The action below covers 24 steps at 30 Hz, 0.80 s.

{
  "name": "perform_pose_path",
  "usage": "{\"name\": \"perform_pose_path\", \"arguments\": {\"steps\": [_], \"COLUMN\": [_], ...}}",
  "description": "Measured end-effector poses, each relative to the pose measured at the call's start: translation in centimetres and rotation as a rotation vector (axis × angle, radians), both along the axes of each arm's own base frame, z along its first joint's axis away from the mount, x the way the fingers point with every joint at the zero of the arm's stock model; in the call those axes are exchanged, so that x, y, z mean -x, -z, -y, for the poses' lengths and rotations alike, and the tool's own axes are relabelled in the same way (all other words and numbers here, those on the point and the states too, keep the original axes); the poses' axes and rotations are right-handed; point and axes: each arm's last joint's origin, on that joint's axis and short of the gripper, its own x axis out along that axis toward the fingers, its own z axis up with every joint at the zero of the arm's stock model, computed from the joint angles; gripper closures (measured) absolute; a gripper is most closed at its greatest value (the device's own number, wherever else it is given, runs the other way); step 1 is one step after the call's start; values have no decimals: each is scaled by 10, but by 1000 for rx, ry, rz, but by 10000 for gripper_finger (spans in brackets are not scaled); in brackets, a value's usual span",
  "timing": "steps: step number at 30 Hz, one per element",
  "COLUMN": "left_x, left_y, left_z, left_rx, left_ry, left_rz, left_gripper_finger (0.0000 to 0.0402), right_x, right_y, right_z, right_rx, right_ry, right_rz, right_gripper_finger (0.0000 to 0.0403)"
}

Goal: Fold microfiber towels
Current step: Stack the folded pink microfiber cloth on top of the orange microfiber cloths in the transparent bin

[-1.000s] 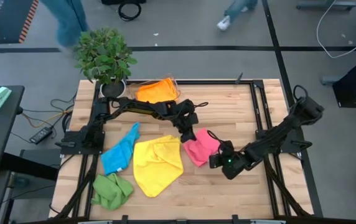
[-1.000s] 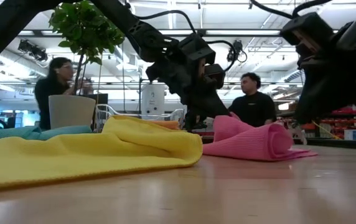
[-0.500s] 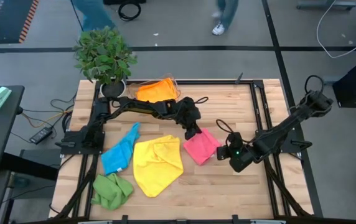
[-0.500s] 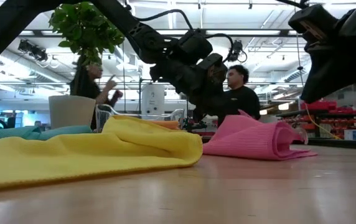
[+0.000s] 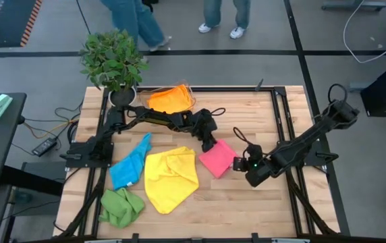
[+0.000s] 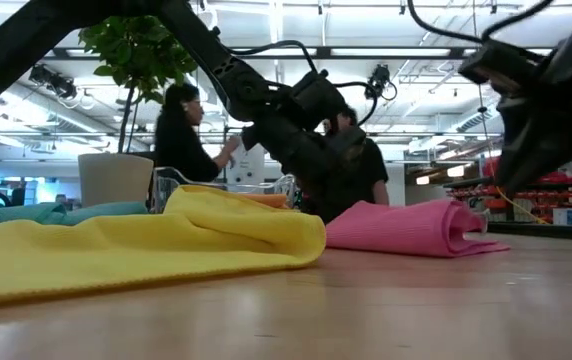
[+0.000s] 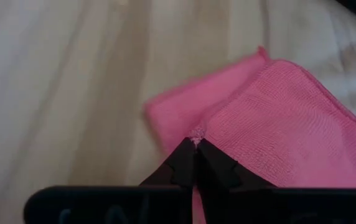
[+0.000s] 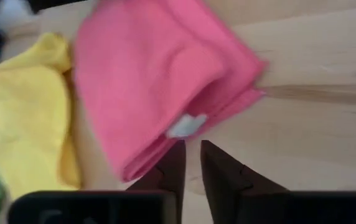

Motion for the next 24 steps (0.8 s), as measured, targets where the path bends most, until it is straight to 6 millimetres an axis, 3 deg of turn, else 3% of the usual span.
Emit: {"name": "perform_pose_path", "arguments": {"steps": [7,12,17,21,24], "left_x": [-4,-12,-14,-12,-12], "left_y": [2,-10,-12,-6,-18], "left_z": [4,21,27,17,12], "left_rx": [-9,-34,-91,-103,-67], "left_ry": [17,175,199,151,179], "left_rz": [33,180,202,178,229], "left_gripper_finger": [393,375,391,391,381], "right_x": [3,1,1,1,0], "right_y": [19,24,24,24,23], "right_z": [2,1,1,1,1], "right_rx": [-11,-41,-30,-29,-30], "right_ry": [97,110,104,102,101], "right_rz": [13,76,82,84,85], "right_gripper_finger": [260,210,196,197,197]}}
